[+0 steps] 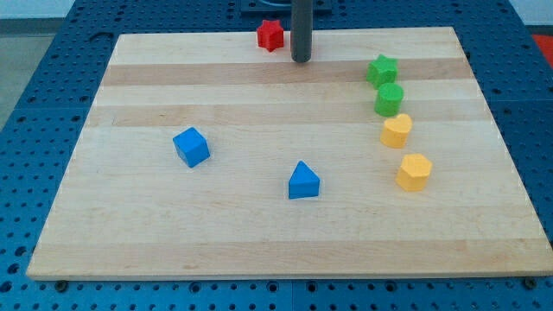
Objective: Move the blue cube to the center left
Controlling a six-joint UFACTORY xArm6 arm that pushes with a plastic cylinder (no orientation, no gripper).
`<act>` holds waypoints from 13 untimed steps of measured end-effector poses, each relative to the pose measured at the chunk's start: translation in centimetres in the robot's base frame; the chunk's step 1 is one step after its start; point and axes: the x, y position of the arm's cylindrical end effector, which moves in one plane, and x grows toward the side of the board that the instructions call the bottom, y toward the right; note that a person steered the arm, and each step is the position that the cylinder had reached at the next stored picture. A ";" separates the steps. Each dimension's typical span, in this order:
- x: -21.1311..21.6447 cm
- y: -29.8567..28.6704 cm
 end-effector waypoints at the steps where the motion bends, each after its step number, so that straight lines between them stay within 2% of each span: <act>1: -1.6 0.5; 2: -1.3 -0.5; 3: 1.5 -3.7; 7: 18.1 -8.1; 8: 19.8 -10.7; 10: 20.6 -15.0; 12: 23.9 -18.0; 13: 23.8 -20.1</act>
